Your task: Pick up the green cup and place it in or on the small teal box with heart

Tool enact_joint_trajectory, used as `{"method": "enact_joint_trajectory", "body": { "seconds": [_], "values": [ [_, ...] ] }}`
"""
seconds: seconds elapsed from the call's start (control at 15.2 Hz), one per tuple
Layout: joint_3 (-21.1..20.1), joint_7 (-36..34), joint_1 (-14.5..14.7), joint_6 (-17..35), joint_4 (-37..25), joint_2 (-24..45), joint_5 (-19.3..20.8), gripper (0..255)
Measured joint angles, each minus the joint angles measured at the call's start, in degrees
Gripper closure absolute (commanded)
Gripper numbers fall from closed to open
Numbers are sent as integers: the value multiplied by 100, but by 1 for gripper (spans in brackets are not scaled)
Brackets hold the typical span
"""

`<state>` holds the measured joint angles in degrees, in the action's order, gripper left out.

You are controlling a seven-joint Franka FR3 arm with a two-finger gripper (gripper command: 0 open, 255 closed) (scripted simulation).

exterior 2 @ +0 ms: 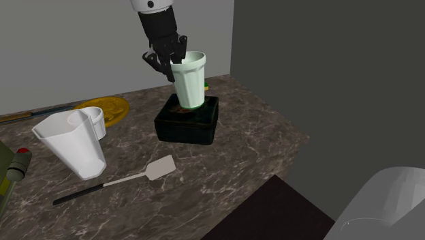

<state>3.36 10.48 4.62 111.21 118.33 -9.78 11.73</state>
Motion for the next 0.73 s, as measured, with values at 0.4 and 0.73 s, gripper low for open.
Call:
{"method": "enact_joint_trajectory", "body": {
  "seconds": [0.4, 0.73],
  "values": [
    [0, 0, 0, 1, -3, -1, 1, 0],
    [-63, 30, 44, -634, -549, -94, -43, 0]
  ]
}}
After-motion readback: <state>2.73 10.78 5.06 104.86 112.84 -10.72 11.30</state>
